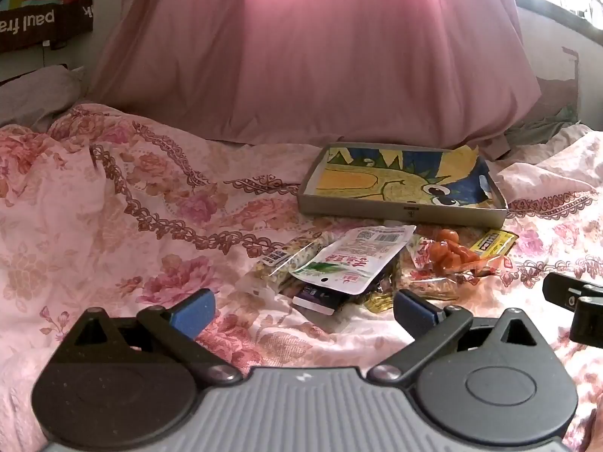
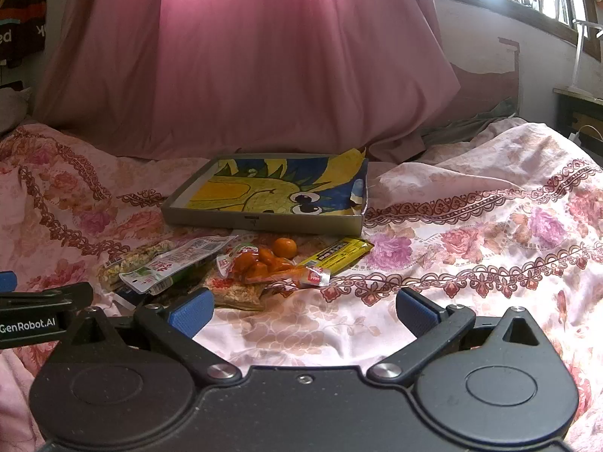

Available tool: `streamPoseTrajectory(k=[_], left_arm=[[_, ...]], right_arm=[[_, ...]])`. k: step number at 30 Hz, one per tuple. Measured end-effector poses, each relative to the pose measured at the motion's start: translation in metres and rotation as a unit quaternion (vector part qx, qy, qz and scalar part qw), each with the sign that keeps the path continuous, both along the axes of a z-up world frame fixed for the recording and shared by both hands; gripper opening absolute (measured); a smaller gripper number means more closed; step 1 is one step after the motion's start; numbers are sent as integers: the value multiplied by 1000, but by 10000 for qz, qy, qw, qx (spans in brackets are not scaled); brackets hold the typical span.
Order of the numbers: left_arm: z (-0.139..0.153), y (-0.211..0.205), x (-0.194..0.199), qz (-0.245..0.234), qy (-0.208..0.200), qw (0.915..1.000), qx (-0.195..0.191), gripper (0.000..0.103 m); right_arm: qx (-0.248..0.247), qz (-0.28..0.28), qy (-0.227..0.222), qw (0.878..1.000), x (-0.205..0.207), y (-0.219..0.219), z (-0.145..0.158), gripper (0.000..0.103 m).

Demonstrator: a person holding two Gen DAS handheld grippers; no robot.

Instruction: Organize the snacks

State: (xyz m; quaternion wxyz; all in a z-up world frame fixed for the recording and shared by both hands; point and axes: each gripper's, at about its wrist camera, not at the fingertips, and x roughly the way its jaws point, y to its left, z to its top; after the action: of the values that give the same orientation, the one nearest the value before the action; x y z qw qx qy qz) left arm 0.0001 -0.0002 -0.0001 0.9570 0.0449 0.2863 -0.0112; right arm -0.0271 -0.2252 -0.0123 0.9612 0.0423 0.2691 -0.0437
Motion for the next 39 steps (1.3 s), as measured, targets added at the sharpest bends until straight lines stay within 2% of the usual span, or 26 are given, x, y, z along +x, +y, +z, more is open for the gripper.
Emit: streamPoseTrajectory(k=[39], left_arm=[[0, 0, 0, -3, 5, 10000, 18, 103]], right_arm=[[-22, -28, 14, 10000, -1, 2, 0, 103]])
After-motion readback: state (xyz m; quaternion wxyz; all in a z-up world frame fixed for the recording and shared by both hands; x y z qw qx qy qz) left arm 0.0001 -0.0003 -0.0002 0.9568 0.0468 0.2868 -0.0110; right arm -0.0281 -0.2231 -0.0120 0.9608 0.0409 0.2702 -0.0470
